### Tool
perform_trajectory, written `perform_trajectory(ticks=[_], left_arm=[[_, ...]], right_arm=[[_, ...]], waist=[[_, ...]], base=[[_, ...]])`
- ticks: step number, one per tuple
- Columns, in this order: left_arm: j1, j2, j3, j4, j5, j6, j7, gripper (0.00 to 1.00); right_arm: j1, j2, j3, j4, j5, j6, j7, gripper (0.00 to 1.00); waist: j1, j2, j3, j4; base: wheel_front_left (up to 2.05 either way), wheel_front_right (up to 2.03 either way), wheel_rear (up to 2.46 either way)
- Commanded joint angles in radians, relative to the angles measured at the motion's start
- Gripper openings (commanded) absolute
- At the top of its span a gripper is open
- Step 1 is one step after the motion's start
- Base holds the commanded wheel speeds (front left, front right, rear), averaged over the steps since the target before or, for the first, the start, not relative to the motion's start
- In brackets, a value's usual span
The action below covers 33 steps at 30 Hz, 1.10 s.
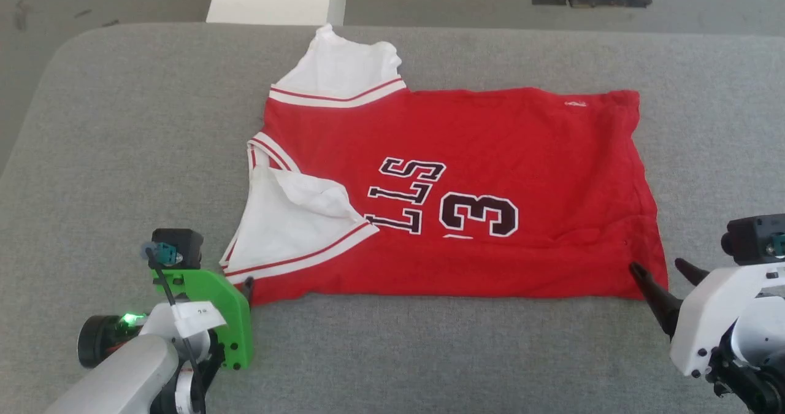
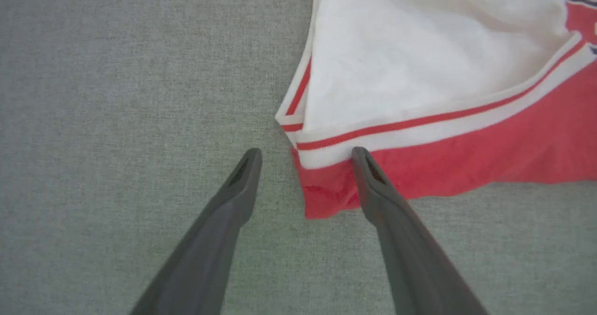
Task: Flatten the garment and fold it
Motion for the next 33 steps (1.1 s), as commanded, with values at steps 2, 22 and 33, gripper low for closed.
perform_trajectory(ticks=[2,22,33], left_arm=[[-0.011,0.012,-0.012,0.014,-0.006,0.012,0.035,1.0],[0.013,-0.001,-0.009,0.005,-0.067,-0.022,0.068,0.0],[0.004,0.022,-0.001,-0.126,-0.04,0.0,0.048,0.0]], right_arm=[[0.016,0.015,-0.011,-0.028,-0.015,-0.001,0.01,1.0],[0.023,0.024,-0.064,-0.036,-0.084,-0.001,0.052,1.0],[-0.057,0.069,-0.081,0.162,-0.164,-0.001,0.071,1.0]], waist=[[0.0,0.0,0.029,-0.014],[0.0,0.0,0.038,-0.012],[0.0,0.0,0.045,0.038]], base=[[0.0,0.0,0.0],[0.0,0.0,0.0],[0.0,0.0,0.0]])
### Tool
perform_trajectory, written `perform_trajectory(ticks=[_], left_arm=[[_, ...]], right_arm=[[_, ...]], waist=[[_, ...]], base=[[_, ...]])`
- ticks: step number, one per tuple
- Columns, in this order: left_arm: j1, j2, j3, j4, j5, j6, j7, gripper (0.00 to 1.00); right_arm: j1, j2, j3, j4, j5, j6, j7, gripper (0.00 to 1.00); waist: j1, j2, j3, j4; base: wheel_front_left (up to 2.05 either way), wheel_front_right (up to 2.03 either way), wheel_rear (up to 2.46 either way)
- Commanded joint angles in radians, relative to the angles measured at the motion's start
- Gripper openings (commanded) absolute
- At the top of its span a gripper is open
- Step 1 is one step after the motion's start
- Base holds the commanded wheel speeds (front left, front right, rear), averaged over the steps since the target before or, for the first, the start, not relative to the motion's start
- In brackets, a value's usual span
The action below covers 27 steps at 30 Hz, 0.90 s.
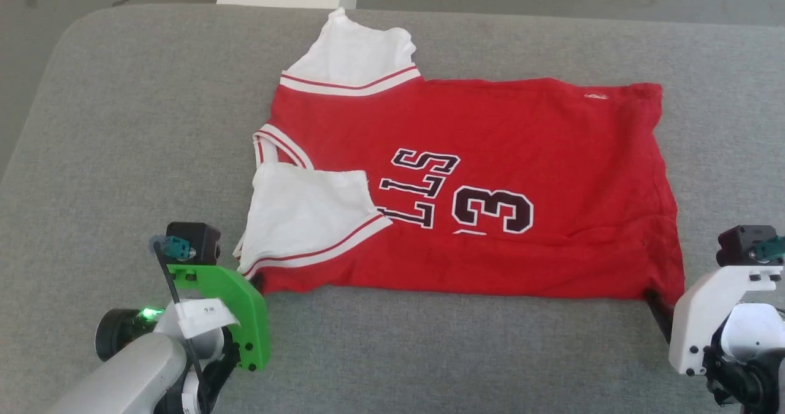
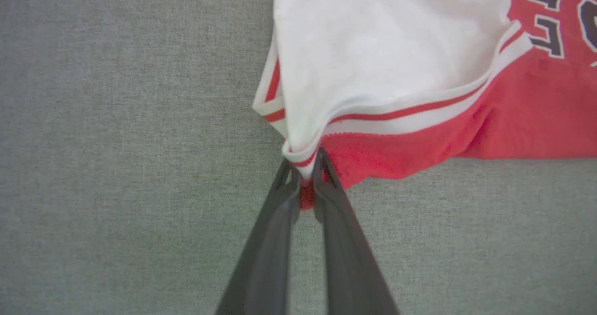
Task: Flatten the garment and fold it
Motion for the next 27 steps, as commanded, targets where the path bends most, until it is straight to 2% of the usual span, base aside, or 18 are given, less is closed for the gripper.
perform_trajectory(ticks=[1,7,8,9,18,27], left_arm=[[-0.002,0.006,0.003,-0.011,0.011,0.006,0.001,0.0],[-0.014,0.01,0.0,-0.026,0.02,0.011,0.007,0.0],[-0.014,0.011,-0.001,-0.026,0.021,0.011,0.008,0.0],[-0.014,0.012,-0.003,-0.024,0.021,0.01,0.01,0.0],[0.002,0.024,-0.018,0.003,0.015,-0.001,0.025,0.0],[0.046,0.068,-0.042,-0.022,-0.002,-0.015,0.062,0.0]], right_arm=[[-0.021,0.006,-0.002,0.02,-0.02,-0.001,0.003,1.0],[-0.041,0.017,0.02,0.079,-0.03,-0.001,0.016,1.0],[-0.041,0.016,0.025,0.085,-0.029,-0.001,0.019,0.53],[-0.039,0.011,0.035,0.09,-0.028,-0.001,0.021,0.0],[-0.023,-0.038,0.025,0.074,0.008,-0.001,0.023,0.0],[0.062,-0.159,0.033,-0.026,0.127,-0.001,0.114,0.0]], waist=[[0.0,0.0,0.016,0.014],[0.0,0.0,0.042,0.027],[0.0,0.0,0.044,0.028],[0.0,0.0,0.045,0.029],[0.0,0.0,-0.002,0.019],[0.0,0.0,-0.085,0.007]], base=[[0.0,0.0,0.0],[0.0,0.0,0.0],[0.0,0.0,0.0],[0.0,0.0,0.0],[0.0,0.0,0.0],[0.0,0.0,0.0]])
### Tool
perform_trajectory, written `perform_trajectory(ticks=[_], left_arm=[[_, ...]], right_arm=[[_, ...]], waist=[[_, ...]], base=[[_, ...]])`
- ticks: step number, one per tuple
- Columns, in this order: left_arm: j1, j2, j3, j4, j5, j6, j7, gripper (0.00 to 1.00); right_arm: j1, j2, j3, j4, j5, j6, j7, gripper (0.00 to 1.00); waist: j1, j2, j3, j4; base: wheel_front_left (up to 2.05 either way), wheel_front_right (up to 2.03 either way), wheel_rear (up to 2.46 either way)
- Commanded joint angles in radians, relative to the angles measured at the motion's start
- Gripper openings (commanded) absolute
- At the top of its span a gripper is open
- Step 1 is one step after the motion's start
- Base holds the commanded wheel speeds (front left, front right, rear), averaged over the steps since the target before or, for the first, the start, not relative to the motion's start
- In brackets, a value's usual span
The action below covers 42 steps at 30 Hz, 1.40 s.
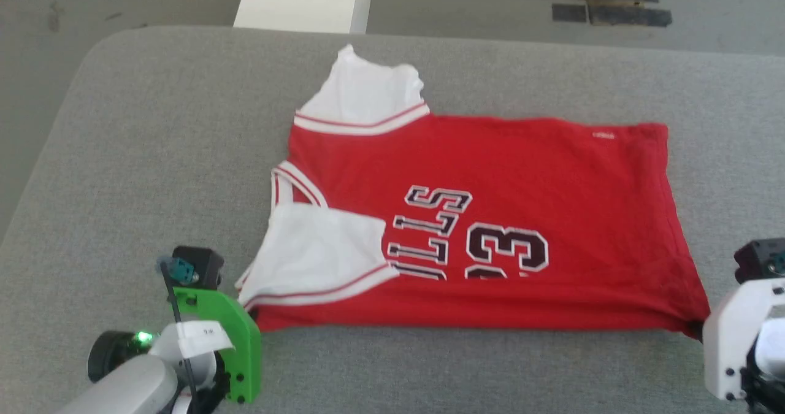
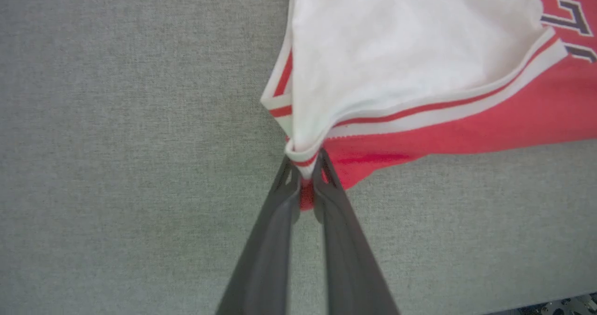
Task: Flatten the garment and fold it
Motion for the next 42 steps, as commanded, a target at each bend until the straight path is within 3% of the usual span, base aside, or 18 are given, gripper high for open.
perform_trajectory(ticks=[1,7,15,16,17,26,37,42], left_arm=[[0.026,0.017,-0.005,-0.004,-0.008,-0.002,0.012,0.0],[0.083,0.048,-0.041,-0.031,-0.023,0.009,0.055,0.0],[0.1,0.016,-0.063,0.007,-0.022,0.011,0.051,0.02],[0.098,0.012,-0.066,0.014,-0.018,0.008,0.048,0.45],[0.095,0.008,-0.069,0.022,-0.015,0.003,0.045,1.0],[0.055,-0.027,-0.018,0.032,0.009,-0.034,-0.08,1.0],[-0.002,-0.08,0.112,0.026,0.079,-0.059,-0.395,1.0],[-0.009,-0.102,0.144,0.027,0.093,-0.071,-0.49,1.0]], right_arm=[[0.029,-0.024,-0.003,-0.017,0.015,-0.002,0.018,0.0],[0.112,-0.063,-0.019,-0.075,0.055,-0.002,0.082,0.0],[0.131,-0.022,-0.02,-0.056,0.038,-0.002,0.051,0.02],[0.123,-0.017,-0.018,-0.048,0.034,-0.002,0.038,0.9],[0.116,-0.015,-0.012,-0.038,0.028,-0.002,0.028,1.0],[0.037,-0.033,0.023,-0.031,0.069,-0.002,-0.146,1.0],[0.011,-0.063,0.078,-0.097,0.137,-0.002,-0.554,1.0],[0.027,-0.028,0.09,-0.102,0.119,-0.002,-0.759,1.0]], waist=[[0.0,-0.0001,-0.029,-0.009],[0.0,-0.0001,-0.04,-0.018],[0.0,-0.0001,-0.016,-0.021],[0.0,-0.0001,-0.014,-0.021],[0.0,-0.0001,-0.012,-0.021],[0.0,-0.0001,-0.051,-0.02],[0.0,-0.0001,-0.09,-0.041],[0.0,-0.0001,-0.075,-0.064]], base=[[0.0,0.0,0.0],[0.0,0.0,0.0],[0.0,0.0,0.0],[0.0,0.0,0.0],[0.0,0.0,0.0],[0.0,0.0,0.0],[0.0,0.0,0.0],[0.0,0.0,0.0]])
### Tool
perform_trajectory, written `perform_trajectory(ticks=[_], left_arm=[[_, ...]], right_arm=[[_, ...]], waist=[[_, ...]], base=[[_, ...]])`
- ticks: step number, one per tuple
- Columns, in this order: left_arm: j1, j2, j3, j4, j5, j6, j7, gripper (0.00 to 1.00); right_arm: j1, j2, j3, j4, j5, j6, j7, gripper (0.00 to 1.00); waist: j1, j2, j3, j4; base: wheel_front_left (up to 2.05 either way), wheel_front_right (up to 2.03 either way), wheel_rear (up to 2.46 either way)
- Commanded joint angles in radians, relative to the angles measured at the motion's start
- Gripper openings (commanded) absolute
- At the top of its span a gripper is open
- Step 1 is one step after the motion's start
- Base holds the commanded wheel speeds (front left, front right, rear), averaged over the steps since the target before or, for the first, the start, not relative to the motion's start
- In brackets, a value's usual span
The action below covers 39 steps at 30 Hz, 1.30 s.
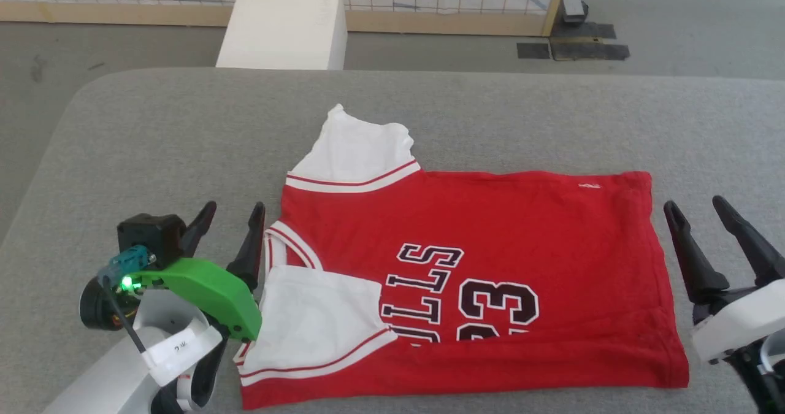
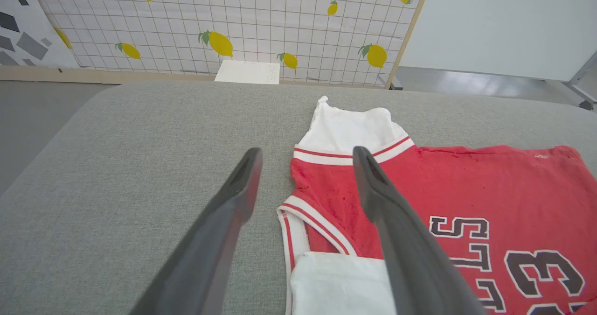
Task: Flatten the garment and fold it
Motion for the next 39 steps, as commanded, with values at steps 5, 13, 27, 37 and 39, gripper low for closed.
perform_trajectory(ticks=[5,13,27,37,39], left_arm=[[-0.052,0.005,-0.003,0.018,0.026,-0.035,0.002,1.0],[-0.233,0.059,-0.042,0.084,0.037,-0.121,0.19,1.0],[-0.764,0.172,-0.082,0.335,-0.031,-0.395,0.797,1.0],[-0.924,0.208,-0.102,0.421,-0.096,-0.372,1.153,1.0],[-0.937,0.218,-0.104,0.426,-0.086,-0.366,1.164,1.0]], right_arm=[[0.01,0.054,0.01,-0.001,-0.048,-0.001,-0.144,1.0],[-0.03,0.117,0.03,-0.004,-0.094,-0.001,-0.236,1.0],[-0.127,0.17,0.081,0.017,-0.104,-0.001,-0.308,1.0],[-0.16,0.202,0.111,0.059,-0.101,-0.001,-0.351,1.0],[-0.166,0.207,0.116,0.067,-0.101,-0.001,-0.358,1.0]], waist=[[0.0,0.0,0.042,-0.046],[0.0,0.0,0.155,-0.141],[0.0,0.0,0.371,-0.324],[0.0,0.0,0.46,-0.389],[0.0,0.0,0.473,-0.398]], base=[[0.0,0.0,0.0],[0.0,0.0,0.0],[0.0,0.0,0.0],[0.0,0.0,0.0],[0.0,0.0,0.0]])
